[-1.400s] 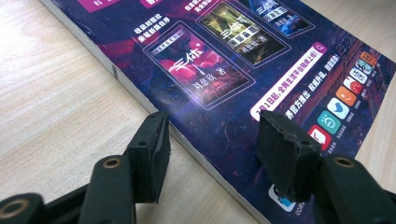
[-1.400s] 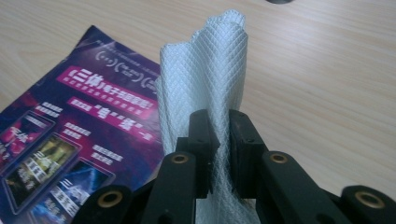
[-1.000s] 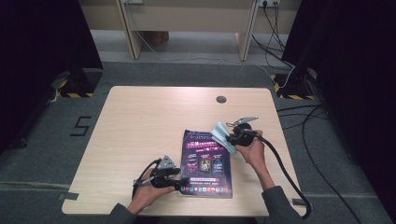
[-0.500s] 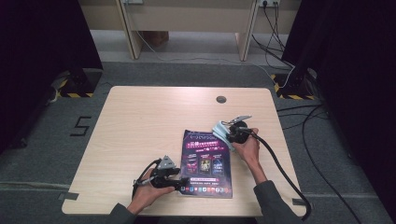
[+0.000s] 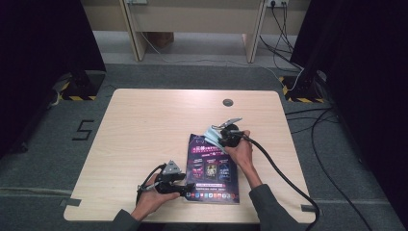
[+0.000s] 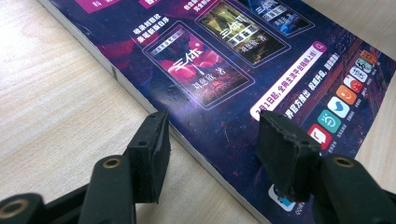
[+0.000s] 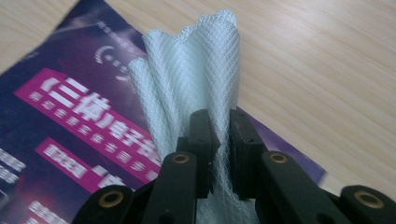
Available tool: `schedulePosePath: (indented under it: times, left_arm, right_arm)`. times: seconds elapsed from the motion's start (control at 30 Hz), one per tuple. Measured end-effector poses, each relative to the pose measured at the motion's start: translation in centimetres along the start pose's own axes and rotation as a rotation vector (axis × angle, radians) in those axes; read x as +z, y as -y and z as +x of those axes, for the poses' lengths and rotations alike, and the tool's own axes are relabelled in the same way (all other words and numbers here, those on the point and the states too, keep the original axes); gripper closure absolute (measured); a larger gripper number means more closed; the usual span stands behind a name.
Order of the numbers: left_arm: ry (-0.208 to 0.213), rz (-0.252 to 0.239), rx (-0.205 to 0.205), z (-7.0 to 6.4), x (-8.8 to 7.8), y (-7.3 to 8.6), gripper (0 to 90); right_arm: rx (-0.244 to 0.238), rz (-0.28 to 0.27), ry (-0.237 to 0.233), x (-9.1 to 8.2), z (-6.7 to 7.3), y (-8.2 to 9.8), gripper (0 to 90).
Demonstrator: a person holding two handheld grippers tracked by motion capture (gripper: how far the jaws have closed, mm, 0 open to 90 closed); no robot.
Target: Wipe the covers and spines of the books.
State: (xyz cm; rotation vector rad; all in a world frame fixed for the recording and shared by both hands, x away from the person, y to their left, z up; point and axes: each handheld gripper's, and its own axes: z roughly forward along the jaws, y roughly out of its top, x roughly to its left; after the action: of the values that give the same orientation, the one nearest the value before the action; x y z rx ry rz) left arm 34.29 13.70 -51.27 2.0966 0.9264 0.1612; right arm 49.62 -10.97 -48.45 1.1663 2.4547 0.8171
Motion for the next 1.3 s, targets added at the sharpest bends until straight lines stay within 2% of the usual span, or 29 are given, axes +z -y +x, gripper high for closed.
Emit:
schedulePosePath:
  times: [0.07,0.4,0.53,0.6,0.7,0.77,0.87,0.93,1.03,1.2,1.3]
  left_arm:
    - [0.0,0.0,0.0,0.0,0.0,0.0,43.5]
    - [0.001,0.002,0.0,0.0,0.0,0.0,43.5]
    - [0.0,0.0,0.0,0.0,0.0,0.0,43.5]
    - [0.0,-0.001,0.0,0.0,0.0,0.0,43.5]
    - [-0.001,-0.001,0.0,0.0,0.0,0.0,43.5]
    - [-0.002,0.0,0.002,0.0,0.0,0.0,43.5]
    - [-0.001,-0.002,0.0,0.0,0.0,0.0,43.5]
    - [-0.002,-0.002,0.0,0.0,0.0,0.0,43.5]
    - [-0.001,-0.002,0.0,0.0,0.0,0.0,43.5]
    - [-0.002,-0.005,-0.003,0.0,0.0,0.0,43.4]
    - [-0.001,-0.005,-0.002,0.0,0.0,0.1,43.4]
  right_arm:
    - [-0.004,-0.009,-0.037,0.5,0.7,-0.5,81.5]
    - [-0.055,-0.024,-0.123,2.4,4.3,-2.7,81.5]
    - [-0.07,-0.019,-0.122,2.6,4.9,-3.0,81.4]
    - [-0.062,-0.013,-0.125,2.5,4.6,-2.9,81.4]
    - [-0.096,0.013,-0.059,2.0,3.8,-2.7,81.4]
    - [-0.08,0.024,-0.028,1.5,2.6,-2.2,81.5]
    - [-0.019,0.02,0.01,0.7,-0.1,-1.0,81.5]
    - [0.019,0.01,0.02,0.2,-1.5,-0.2,81.5]
    - [0.05,0.006,0.06,-0.6,-3.3,0.8,81.5]
    - [0.068,-0.002,0.075,-1.1,-4.4,1.6,81.5]
    - [0.071,-0.004,0.076,-1.2,-4.4,1.8,81.5]
